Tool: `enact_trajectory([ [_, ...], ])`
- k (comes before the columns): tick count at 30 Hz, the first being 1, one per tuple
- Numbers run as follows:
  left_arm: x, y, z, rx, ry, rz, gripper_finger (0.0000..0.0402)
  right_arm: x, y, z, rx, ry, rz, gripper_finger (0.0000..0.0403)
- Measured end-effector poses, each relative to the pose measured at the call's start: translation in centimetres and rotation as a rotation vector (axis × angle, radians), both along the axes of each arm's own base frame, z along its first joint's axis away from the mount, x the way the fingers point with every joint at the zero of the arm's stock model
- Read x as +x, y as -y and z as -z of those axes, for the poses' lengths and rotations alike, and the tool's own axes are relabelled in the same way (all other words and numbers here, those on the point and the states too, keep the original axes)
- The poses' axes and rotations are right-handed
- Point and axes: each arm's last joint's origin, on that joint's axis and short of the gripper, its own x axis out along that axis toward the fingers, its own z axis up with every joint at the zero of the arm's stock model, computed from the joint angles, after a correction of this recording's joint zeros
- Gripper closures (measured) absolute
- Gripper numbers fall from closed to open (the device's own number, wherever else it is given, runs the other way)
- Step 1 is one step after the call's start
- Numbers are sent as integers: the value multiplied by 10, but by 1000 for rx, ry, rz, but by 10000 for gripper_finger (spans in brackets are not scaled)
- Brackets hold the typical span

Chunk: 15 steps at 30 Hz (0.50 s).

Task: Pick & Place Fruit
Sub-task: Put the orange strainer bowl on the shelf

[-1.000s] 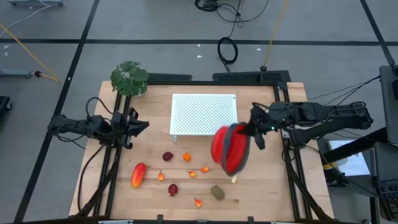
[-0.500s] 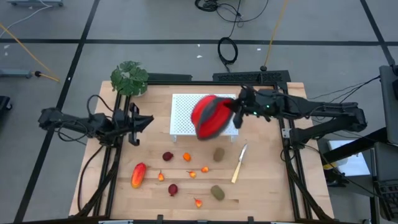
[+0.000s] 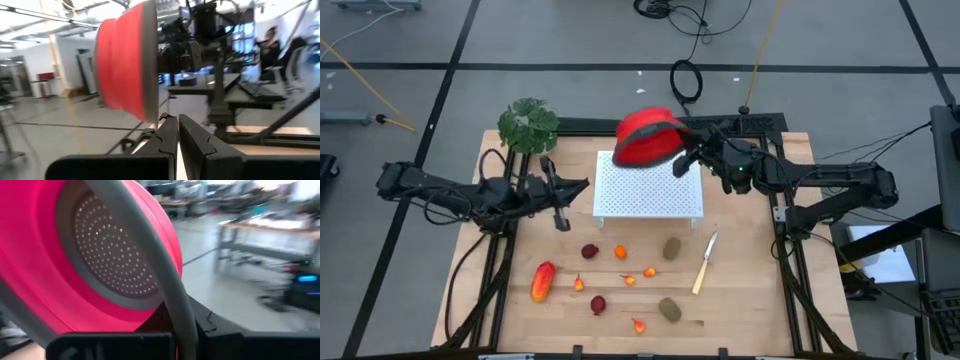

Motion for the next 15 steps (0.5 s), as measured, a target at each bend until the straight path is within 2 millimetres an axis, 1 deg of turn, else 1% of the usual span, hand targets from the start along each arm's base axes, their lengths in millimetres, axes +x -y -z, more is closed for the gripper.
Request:
enact_trajectory([
  [4,15,1,-8,25,-34,-90,382,-3,1,-4,-60,-20,112,403],
  [9,32,2,-20,49,-45,-206,382,-5,3,-4,-68,-32,226,403],
  [12,44,3,-24,96,-55,-246,382,-3,3,-3,-50,-7,229,403],
  [15,54,5,-24,176,-82,-280,382,1,2,0,-39,6,222,403],
])
